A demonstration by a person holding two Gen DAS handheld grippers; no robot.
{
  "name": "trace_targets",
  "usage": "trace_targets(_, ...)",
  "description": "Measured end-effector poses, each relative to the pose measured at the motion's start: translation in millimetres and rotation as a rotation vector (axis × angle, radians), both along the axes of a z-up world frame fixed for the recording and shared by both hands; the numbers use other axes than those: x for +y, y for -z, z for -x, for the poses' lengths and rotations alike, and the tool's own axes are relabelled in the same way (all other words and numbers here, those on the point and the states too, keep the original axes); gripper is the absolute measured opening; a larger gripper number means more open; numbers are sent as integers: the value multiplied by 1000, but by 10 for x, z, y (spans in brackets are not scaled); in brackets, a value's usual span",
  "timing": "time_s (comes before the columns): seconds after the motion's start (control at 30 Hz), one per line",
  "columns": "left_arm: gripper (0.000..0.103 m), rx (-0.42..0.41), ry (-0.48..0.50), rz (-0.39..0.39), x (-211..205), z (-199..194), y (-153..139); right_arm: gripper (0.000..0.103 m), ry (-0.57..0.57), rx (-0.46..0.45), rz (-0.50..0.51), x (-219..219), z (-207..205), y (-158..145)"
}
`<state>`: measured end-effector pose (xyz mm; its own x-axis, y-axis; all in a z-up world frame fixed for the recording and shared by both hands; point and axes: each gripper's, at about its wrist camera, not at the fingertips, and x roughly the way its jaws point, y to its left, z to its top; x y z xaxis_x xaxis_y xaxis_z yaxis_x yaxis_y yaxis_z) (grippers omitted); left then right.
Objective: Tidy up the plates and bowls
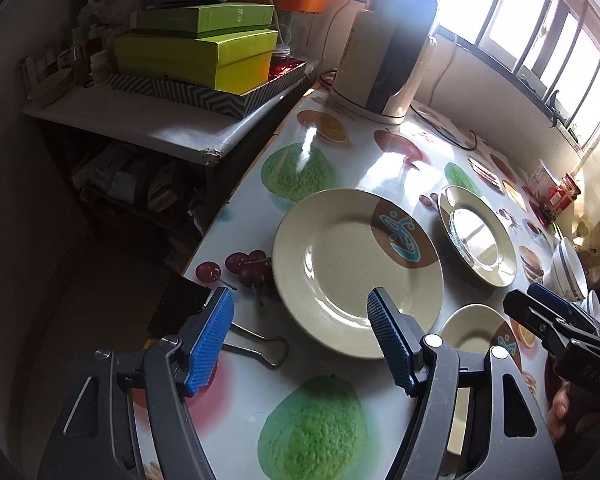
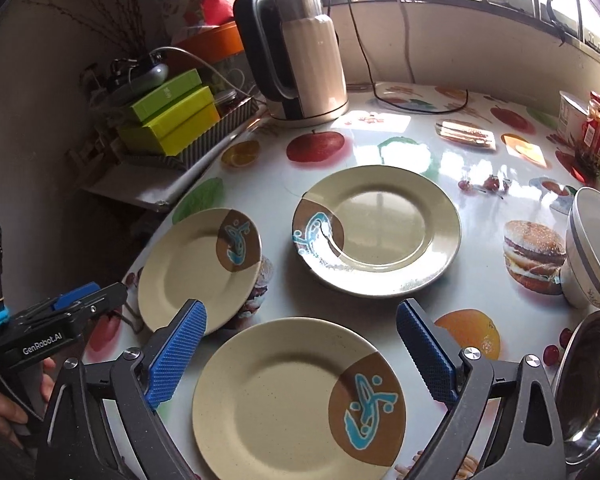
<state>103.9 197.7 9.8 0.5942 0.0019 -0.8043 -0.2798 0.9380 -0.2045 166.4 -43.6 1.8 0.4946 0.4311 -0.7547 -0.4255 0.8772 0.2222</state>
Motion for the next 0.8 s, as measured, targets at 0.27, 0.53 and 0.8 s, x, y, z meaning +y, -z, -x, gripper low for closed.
trace_targets(0.27, 53, 34, -19, 42, 117, -197, 153, 69, -25, 56, 2, 202, -199, 172)
trace_targets(0.53, 43, 46, -22, 73, 200, -296, 256, 52, -68, 95, 4, 407, -294, 312)
trace_targets(0.8, 42, 55, -20, 82, 213, -356, 323, 38, -67, 116, -5, 476, -400, 372)
